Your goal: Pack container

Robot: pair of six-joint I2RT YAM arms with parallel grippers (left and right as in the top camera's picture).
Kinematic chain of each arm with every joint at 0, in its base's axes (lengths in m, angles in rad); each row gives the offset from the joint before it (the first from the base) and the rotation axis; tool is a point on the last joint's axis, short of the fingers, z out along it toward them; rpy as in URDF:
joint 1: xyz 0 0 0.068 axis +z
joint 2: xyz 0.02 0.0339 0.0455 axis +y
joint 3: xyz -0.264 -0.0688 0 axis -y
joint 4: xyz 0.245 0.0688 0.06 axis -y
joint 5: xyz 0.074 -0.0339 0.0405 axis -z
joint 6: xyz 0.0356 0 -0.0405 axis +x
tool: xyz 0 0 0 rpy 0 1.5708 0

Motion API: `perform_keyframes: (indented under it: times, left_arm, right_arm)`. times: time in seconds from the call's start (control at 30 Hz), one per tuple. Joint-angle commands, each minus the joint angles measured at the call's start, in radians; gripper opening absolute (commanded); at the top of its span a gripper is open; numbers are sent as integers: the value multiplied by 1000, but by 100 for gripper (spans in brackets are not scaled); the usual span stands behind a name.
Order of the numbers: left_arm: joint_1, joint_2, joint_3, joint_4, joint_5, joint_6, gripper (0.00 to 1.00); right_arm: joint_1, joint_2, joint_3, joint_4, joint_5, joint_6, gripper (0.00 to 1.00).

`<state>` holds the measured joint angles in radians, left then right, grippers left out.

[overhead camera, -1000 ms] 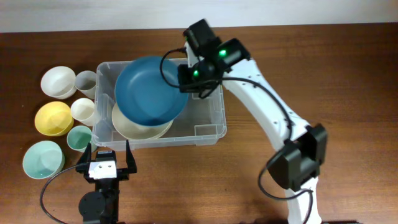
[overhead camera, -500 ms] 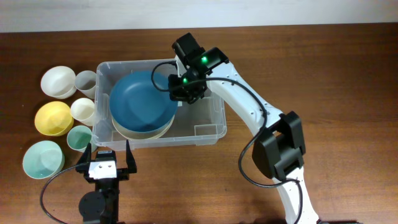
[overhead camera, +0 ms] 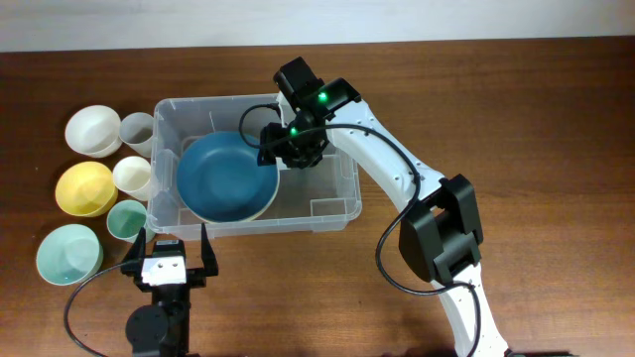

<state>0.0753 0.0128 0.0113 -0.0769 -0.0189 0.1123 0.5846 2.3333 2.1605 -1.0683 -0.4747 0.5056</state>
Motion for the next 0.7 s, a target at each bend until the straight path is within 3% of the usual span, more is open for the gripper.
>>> perform_keyframes:
  times: [0.0, 0.2, 0.33, 0.4, 0.43, 0.47, 0.67]
  left_arm:
    - [6, -6, -3, -6, -3, 16, 100]
    - [6, -6, -3, -6, -3, 16, 100]
    - [6, -6, -3, -6, -3, 16, 100]
    - [6, -6, -3, -6, -3, 16, 100]
    - [6, -6, -3, -6, -3, 16, 100]
    - [6, -6, -3, -6, -3, 16, 100]
    - [6, -6, -3, -6, -3, 16, 100]
  right_arm:
    - [10, -3, 4, 2, -15, 0, 61]
    - [-10, -55, 42, -18, 40, -35, 61]
    - [-40, -148, 228, -166, 276, -72, 62]
    - [-59, -183, 319, -230, 401, -72, 72]
    - [-76, -203, 380, -274, 480, -71, 88]
    - [-92, -217, 426, -306, 535, -71, 99]
    - [-305, -284, 619, -549, 761, -47, 99]
